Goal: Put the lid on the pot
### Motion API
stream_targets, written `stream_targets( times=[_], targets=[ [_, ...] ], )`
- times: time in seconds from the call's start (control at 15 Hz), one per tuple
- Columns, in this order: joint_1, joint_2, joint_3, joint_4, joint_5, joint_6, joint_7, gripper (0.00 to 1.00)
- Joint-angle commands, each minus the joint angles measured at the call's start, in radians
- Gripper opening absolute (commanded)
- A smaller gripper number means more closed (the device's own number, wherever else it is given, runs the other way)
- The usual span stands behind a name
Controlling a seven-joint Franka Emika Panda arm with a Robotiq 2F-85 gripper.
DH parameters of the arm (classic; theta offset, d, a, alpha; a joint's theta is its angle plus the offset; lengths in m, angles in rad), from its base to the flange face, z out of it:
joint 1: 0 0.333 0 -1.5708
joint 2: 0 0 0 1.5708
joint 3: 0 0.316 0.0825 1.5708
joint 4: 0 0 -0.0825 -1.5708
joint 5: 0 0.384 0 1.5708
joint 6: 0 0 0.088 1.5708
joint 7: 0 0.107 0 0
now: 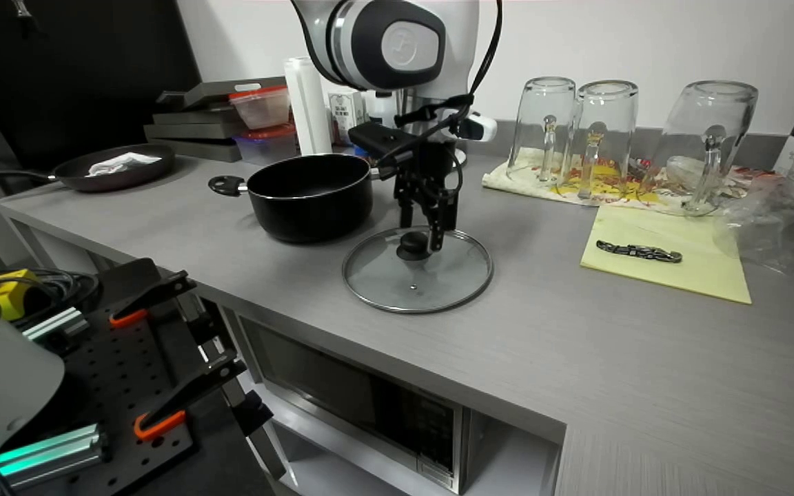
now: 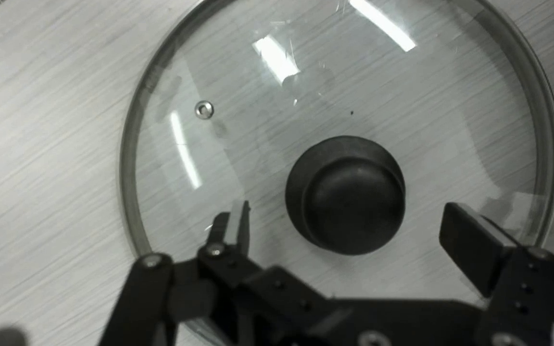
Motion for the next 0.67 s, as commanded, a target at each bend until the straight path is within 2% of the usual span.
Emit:
stream_targets(
  times=[0.0, 0.13, 0.53, 0.6],
  targets=[
    [-0.001, 0.030, 0.002, 0.038, 0.016, -0.013, 0.011, 0.74],
    [-0.002, 0.030, 0.004, 0.039, 0.018, -0.012, 0.008, 0.69],
    [0.000, 0.006, 0.004, 0.020, 0.020, -0.013, 0.009, 0.24],
    [0.002, 0.001, 0.003, 0.015, 0.018, -0.012, 0.011, 0.24]
  ],
)
